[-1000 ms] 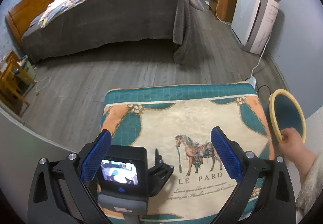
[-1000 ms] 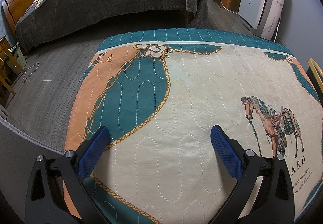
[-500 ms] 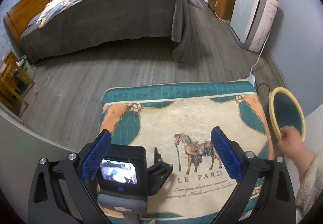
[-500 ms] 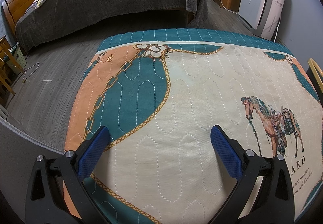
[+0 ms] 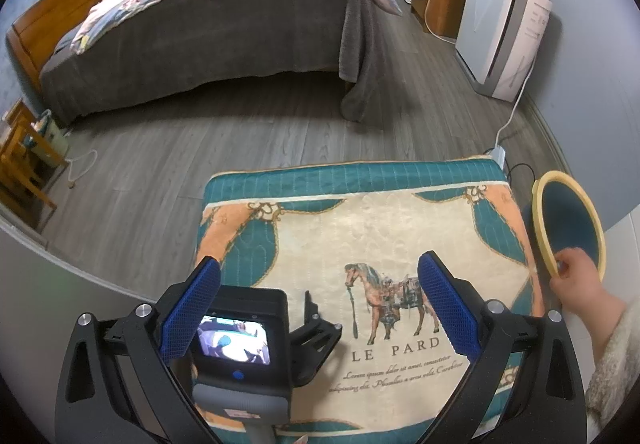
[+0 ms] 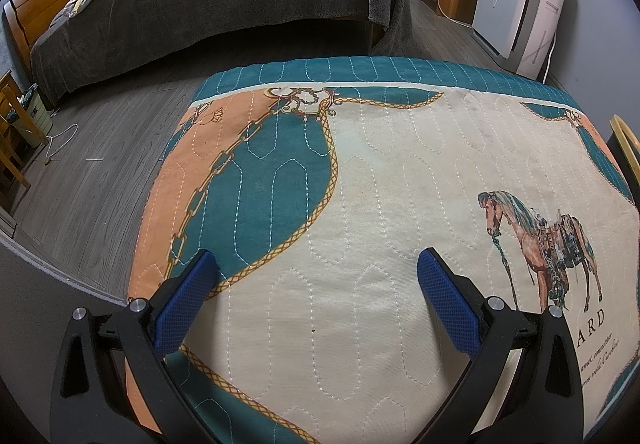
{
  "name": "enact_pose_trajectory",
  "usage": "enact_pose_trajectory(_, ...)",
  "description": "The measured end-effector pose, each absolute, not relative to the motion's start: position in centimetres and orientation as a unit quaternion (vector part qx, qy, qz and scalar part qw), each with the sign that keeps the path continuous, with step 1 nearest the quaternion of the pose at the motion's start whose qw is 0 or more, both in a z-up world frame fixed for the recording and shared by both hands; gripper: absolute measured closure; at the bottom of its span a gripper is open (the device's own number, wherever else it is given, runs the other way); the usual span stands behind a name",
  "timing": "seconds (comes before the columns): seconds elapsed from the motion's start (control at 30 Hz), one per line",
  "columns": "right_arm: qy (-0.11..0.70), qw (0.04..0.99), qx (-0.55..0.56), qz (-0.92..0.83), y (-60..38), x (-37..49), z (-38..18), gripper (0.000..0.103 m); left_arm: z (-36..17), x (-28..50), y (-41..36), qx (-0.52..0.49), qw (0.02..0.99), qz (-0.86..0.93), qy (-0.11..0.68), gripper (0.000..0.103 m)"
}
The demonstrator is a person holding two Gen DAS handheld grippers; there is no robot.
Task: Collect trash
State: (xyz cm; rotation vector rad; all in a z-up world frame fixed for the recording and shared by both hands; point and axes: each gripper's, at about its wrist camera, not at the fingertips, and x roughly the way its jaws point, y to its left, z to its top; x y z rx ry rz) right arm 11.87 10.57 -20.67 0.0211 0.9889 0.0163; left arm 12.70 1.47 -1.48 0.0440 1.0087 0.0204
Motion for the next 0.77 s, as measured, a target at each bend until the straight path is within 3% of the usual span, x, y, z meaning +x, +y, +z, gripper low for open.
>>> enact_pose_trajectory(0.77, 0.475, 0.880, 0.010, 0.008, 10.60, 11.88, -20.69, 0.005, -1.52, 13.03, 1.24, 0.021, 0.874, -0.002, 0.485, 0.005)
